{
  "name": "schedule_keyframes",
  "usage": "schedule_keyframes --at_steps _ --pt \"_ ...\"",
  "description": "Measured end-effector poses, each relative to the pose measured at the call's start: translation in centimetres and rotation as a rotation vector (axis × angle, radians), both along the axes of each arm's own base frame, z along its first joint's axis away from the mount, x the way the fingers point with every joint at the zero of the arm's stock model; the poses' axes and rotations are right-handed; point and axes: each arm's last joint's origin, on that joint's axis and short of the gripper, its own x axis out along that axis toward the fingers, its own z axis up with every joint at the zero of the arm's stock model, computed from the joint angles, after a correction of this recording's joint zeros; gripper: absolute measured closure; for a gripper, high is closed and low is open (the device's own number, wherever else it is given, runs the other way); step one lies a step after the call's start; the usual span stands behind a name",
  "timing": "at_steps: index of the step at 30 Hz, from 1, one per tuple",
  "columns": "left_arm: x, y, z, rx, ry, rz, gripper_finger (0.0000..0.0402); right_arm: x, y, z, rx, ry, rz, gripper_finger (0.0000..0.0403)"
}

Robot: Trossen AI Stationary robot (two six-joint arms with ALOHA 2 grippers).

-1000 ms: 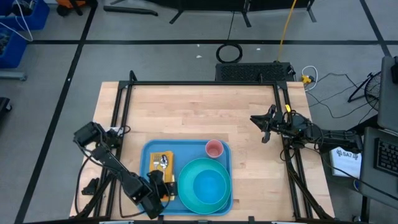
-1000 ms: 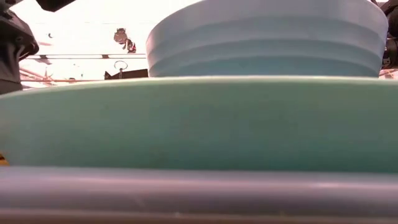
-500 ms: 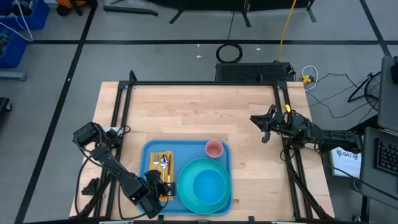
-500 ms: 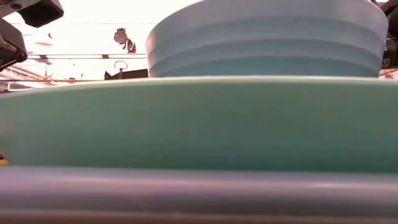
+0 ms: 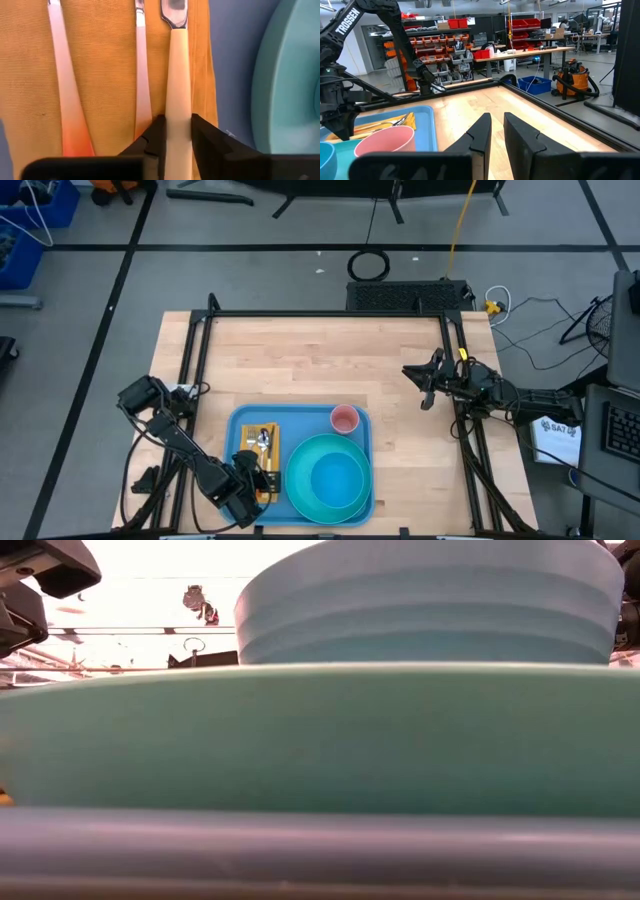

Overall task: Set up tray
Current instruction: Put the brown knife to the right of the orange spoon on the yellow napkin, then return to Home Position

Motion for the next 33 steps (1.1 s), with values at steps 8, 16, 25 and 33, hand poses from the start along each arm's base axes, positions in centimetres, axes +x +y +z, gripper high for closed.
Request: schedule_keyframes --at_steps 8,16,25,33 --pt "0.4 0.2 0.0 0.023 -0.033 -0.015 0.0226 0.0 0.0 0.0 0.0 0.0 0.0 0.0358" --pt "0.8 -0.1 0.1 0.013 -0.085 -0.026 0.0199 0.0 0.0 0.0 0.0 0.0 0.0 0.0358" --pt "1.7 0.9 2.1 0.013 -0.162 -0.047 0.02 0.0 0.0 0.0 0.0 0.0 0.0 0.0358" --pt "1.3 1.6 3.3 0.036 -0.149 -0.067 0.0199 0.0 0.0 0.0 0.0 0.0 0.0 0.0358"
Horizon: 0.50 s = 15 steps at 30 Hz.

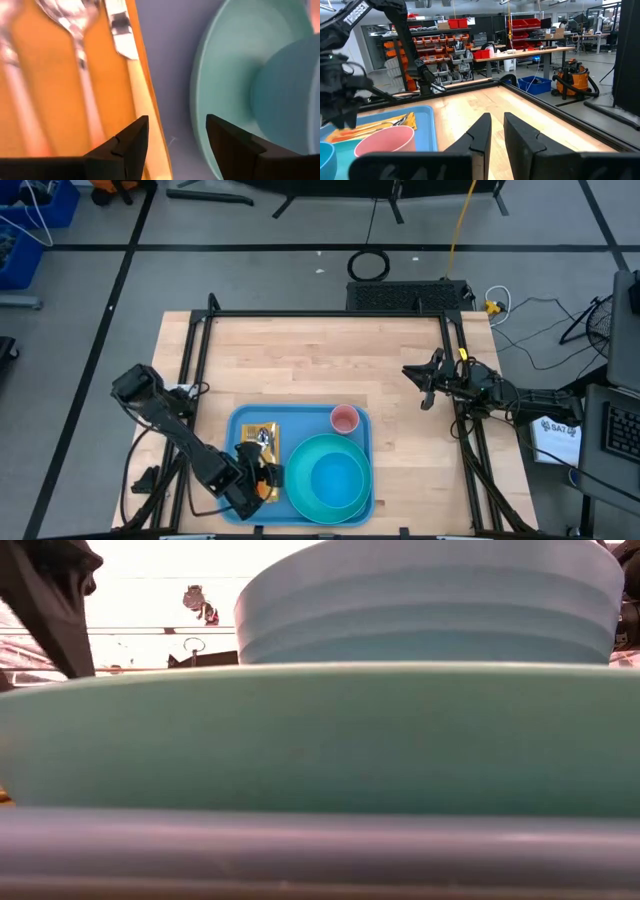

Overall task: Set up tray
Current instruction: Return to Home Position

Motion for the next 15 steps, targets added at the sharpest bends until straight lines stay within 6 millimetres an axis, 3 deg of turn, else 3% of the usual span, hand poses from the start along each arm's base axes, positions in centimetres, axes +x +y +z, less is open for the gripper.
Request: schedule_keyframes --at_steps 4,7,11,15 --pt "-1.2 2.1 2.6 0.075 0.009 0.03 0.0199 0.0 0.0 0.0 0.0 0.0 0.0 0.0358" --pt "-2.1 4.5 6.1 0.21 -0.076 -0.005 0.0199 0.0 0.0 0.0 0.0 0.0 0.0 0.0358" --pt "-3.1 7.6 11.1 0.576 -0.22 -0.232 0.0199 0.0 0.0 0.0 0.0 0.0 0.0 0.0358" --pt "-3.8 10.7 15.0 0.959 -0.185 -0.438 0.0199 0.0 0.0 0.0 0.0 0.0 0.0 0.0358"
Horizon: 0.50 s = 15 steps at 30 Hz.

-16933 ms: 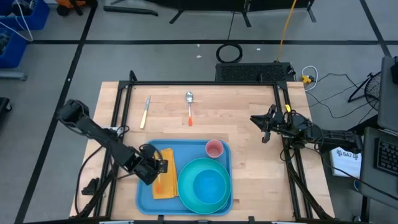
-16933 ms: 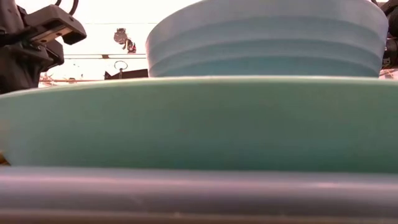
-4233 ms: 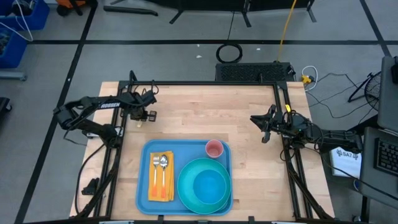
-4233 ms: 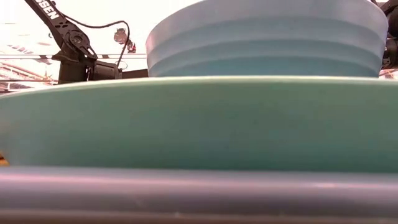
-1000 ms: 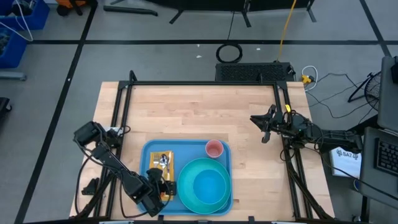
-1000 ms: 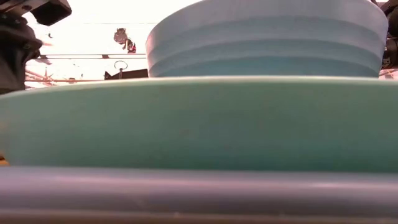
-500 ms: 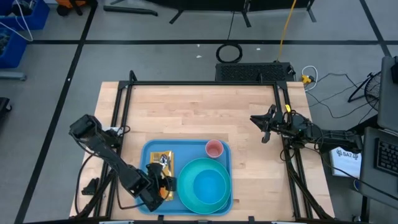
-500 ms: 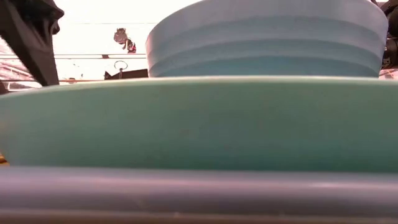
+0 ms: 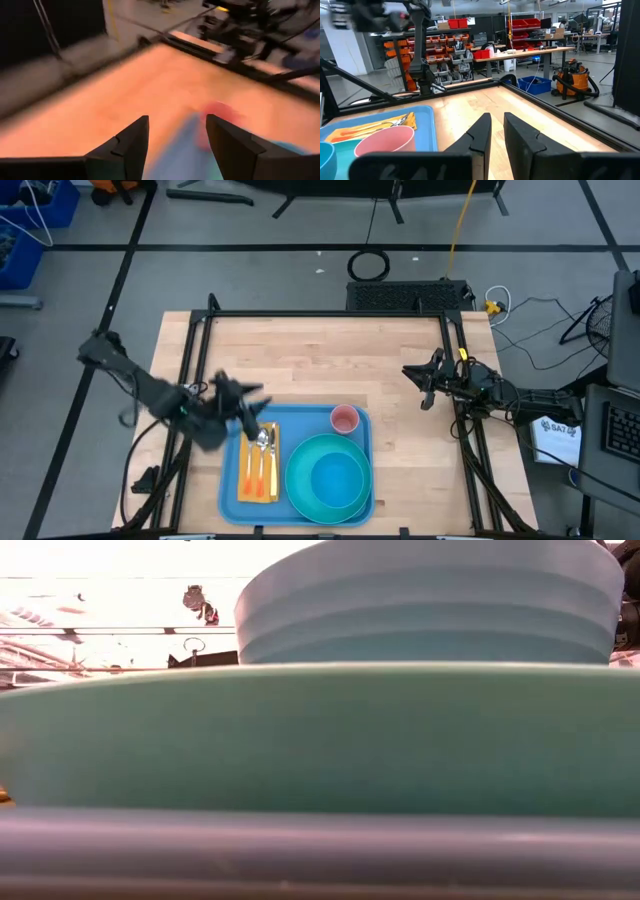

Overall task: Set up tray
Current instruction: Return to Home Position

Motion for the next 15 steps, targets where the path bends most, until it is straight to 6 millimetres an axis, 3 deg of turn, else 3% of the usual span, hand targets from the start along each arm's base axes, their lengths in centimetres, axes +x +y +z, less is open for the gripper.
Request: schedule_keyframes --at_steps 4,7,9,13,15 --pt "-0.7 4.6 1.8 0.165 0.069 0.053 0.0199 0.0 0.0 0.0 0.0 0.0 0.0 0.0358" --pt "-1.3 8.4 1.5 0.185 0.097 0.098 0.0199 0.0 0.0 0.0 0.0 0.0 0.0 0.0358" --pt "-1.6 10.7 0.2 0.172 0.061 0.061 0.0199 0.0 0.0 0.0 0.0 0.0 0.0 0.0358" --pt "-2.3 14.7 -3.8 0.188 -0.163 -0.223 0.0199 0.0 0.0 0.0 0.0 0.0 0.0 0.0358" --pt "-3.3 16.3 -6.0 0.187 -0.223 -0.247 0.0199 0.0 0.0 0.0 0.0 0.0 0.0 0.0358"
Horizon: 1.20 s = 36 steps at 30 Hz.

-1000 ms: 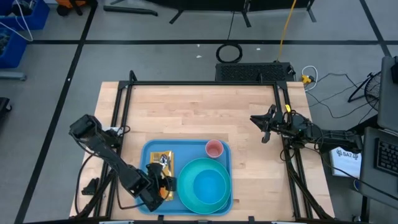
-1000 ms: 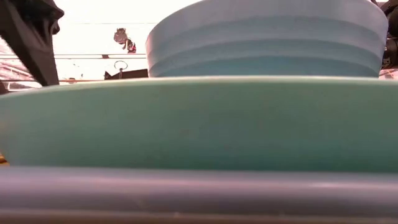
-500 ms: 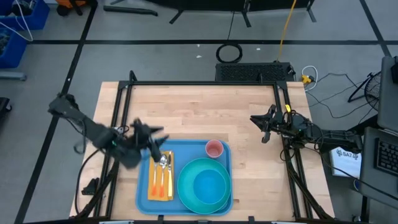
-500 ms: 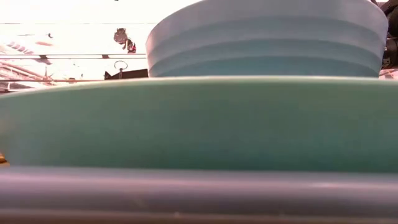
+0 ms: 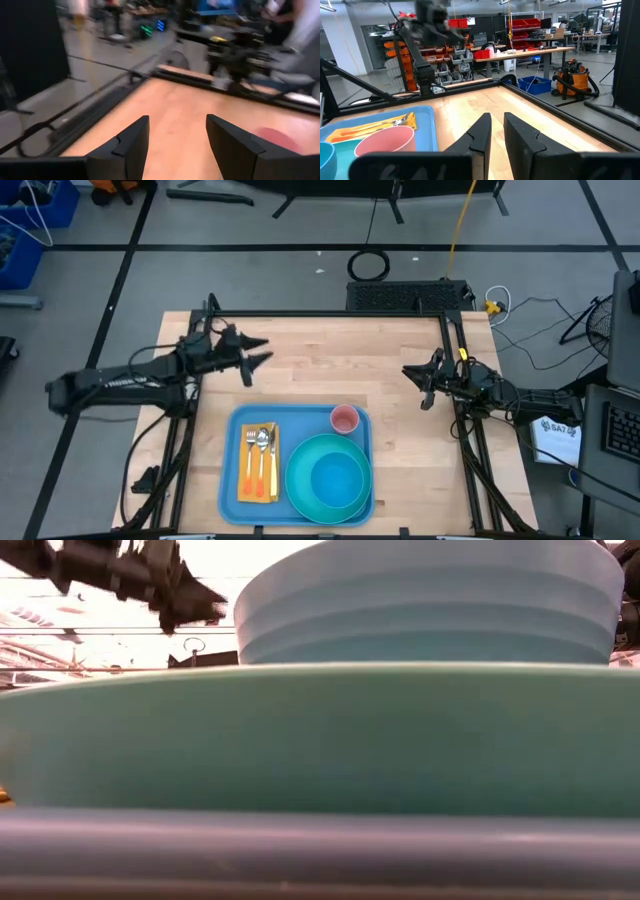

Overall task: Set up tray
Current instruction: Return to Home Position

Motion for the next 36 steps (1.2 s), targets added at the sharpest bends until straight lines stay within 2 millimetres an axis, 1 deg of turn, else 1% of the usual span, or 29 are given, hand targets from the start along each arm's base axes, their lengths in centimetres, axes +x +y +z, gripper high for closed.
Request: schedule_keyframes --at_steps 2,5,8,10,14,19,23,26,28,33,36 --pt "-1.1 1.2 -2.1 -0.007 -0.02 0.062 0.0199 0.0 0.0 0.0 0.0 0.0 0.0 0.0358" --pt "-2.4 1.9 -4.7 0.012 -0.074 0.078 0.0199 0.0 0.0 0.0 0.0 0.0 0.0 0.0358" --pt "-3.7 2.0 -5.7 0.052 -0.219 0.072 0.0199 0.0 0.0 0.0 0.0 0.0 0.0 0.0358" --pt "-4.5 1.9 -6.5 0.041 -0.285 0.089 0.0199 0.0 0.0 0.0 0.0 0.0 0.0 0.0358" --pt "-5.4 1.6 -7.9 0.011 -0.319 0.112 0.0199 0.0 0.0 0.0 0.0 0.0 0.0 0.0358" --pt "-5.4 1.7 -8.6 -0.058 -0.234 0.122 0.0199 0.0 0.0 0.0 0.0 0.0 0.0 0.0358" --pt "-5.4 1.9 -9.6 -0.114 -0.154 0.194 0.0199 0.0 0.0 0.0 0.0 0.0 0.0 0.0358" --pt "-5.3 1.6 -9.9 -0.124 -0.127 0.179 0.0199 0.0 0.0 0.0 0.0 0.0 0.0 0.0358" --pt "-5.2 1.3 -9.8 -0.118 -0.135 0.169 0.0199 0.0 0.0 0.0 0.0 0.0 0.0 0.0358" --pt "-5.2 0.1 -8.7 -0.082 -0.225 0.136 0.0199 0.0 0.0 0.0 0.0 0.0 0.0 0.0358" --pt "-5.5 -0.3 -8.8 -0.09 -0.205 0.139 0.0199 0.0 0.0 0.0 0.0 0.0 0.0 0.0358"
